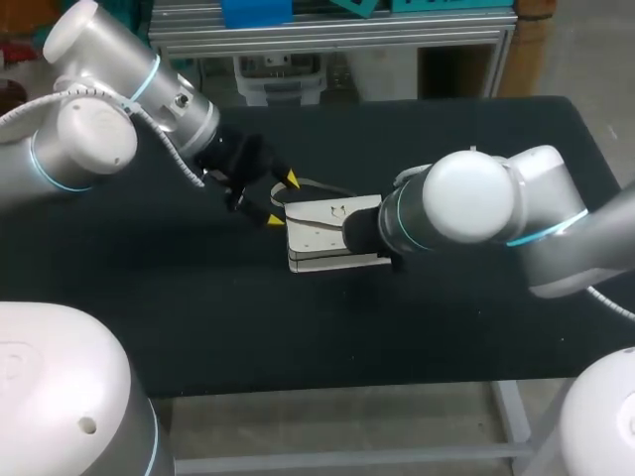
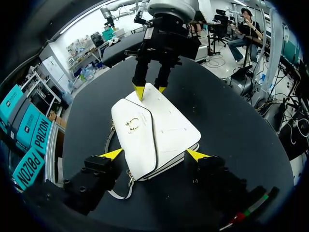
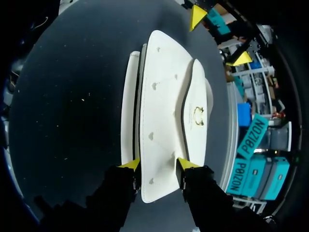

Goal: Pick up the bag, open it, inspect its contents, close it, and place it on the opposite side

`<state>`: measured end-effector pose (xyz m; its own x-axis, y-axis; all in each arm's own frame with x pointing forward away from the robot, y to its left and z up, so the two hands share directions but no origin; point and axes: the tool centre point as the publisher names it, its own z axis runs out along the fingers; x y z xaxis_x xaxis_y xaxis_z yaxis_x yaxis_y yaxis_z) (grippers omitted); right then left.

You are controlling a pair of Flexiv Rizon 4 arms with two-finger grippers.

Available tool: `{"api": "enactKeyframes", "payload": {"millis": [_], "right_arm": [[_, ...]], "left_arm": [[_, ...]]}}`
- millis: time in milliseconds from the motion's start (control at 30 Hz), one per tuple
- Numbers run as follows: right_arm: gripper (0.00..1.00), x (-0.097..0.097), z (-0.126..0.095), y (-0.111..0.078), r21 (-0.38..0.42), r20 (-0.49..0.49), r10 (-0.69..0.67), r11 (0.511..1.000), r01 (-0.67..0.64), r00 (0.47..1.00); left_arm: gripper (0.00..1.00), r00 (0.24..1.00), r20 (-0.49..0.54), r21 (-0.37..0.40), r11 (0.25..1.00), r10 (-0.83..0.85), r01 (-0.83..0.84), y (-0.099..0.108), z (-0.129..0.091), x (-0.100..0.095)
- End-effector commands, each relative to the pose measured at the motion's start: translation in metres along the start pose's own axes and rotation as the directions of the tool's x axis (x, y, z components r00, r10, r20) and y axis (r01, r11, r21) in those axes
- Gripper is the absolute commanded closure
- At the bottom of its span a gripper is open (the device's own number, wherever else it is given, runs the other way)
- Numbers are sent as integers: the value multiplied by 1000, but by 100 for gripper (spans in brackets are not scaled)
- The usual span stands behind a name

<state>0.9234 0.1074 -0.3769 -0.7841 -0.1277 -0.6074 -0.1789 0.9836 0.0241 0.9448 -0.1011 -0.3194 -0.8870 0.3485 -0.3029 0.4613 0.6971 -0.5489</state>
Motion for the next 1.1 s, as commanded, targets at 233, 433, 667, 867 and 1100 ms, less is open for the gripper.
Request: {"api": "enactKeyframes", "payload": {"millis": [233, 433, 667, 867, 1100], "right_arm": [[100, 7, 1, 5, 0, 24, -14, 1000, 14, 1000], [100, 18, 0, 10, -2, 34, 5, 1000, -5, 999], [100, 24, -2, 17, 15, 52, 58, 998, -59, 997], [100, 25, -3, 18, 18, 60, 84, 996, -85, 995], [100, 25, -3, 18, 18, 60, 84, 996, -85, 995]], "left_arm": [[38, 999, 0, 33, 998, 48, -48, 0, 6, -2], [49, 987, 38, 57, 986, 157, -159, -10, 11, 6], [50, 955, 122, 64, 958, 270, -279, -22, 20, 17], [54, 924, 201, 56, 938, 325, -342, -24, 33, 24], [53, 895, 234, 32, 917, 381, -398, -28, 46, 24]]}}
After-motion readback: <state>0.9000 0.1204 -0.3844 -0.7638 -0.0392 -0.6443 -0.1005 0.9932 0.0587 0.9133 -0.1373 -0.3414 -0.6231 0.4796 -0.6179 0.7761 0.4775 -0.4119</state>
